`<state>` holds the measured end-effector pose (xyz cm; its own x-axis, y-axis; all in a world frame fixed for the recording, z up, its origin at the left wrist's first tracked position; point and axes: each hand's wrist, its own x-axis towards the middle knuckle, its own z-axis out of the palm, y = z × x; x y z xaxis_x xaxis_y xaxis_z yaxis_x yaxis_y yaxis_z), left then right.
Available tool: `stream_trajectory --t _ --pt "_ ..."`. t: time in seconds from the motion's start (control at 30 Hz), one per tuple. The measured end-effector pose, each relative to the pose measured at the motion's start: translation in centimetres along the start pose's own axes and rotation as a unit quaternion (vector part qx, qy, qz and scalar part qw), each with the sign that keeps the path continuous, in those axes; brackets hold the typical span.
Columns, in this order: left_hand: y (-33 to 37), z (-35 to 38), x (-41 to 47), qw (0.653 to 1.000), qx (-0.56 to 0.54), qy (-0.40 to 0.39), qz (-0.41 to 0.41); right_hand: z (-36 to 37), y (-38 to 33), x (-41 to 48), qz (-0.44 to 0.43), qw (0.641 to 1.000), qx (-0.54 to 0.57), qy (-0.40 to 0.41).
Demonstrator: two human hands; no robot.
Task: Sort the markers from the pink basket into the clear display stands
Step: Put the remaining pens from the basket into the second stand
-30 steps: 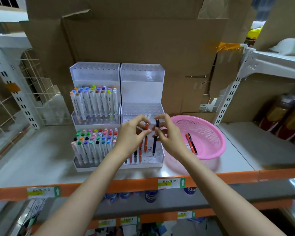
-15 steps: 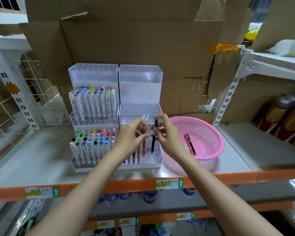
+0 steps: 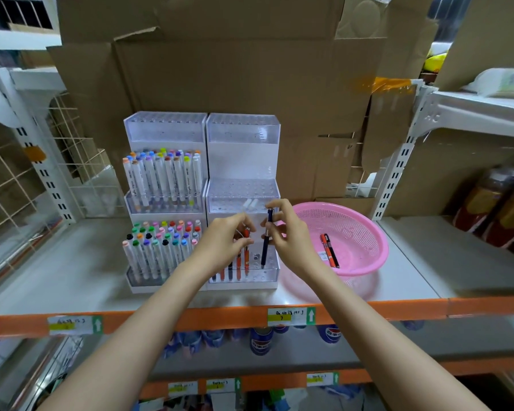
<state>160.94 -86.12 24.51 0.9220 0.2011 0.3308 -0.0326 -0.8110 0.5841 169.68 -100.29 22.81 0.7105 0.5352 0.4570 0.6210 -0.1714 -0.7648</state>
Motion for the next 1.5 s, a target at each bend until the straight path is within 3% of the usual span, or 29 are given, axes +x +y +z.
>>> stream_trajectory --t 0.6,0.8,1.5 --pt "0.3 0.4 -0.1 0.988 0.147 -0.051 -0.011 -0.1 -0.1 -0.1 0.004 1.000 -0.008 0.002" --pt "0.4 -0.2 0.1 0.985 0.153 -0.081 -0.017 0.3 0.0 -0.5 0.004 1.000 -0.008 -0.001" --pt "-1.1 -1.3 0.0 0.988 0.143 -0.038 -0.030 0.7 -0.1 0.0 -0.005 1.000 0.001 0.007"
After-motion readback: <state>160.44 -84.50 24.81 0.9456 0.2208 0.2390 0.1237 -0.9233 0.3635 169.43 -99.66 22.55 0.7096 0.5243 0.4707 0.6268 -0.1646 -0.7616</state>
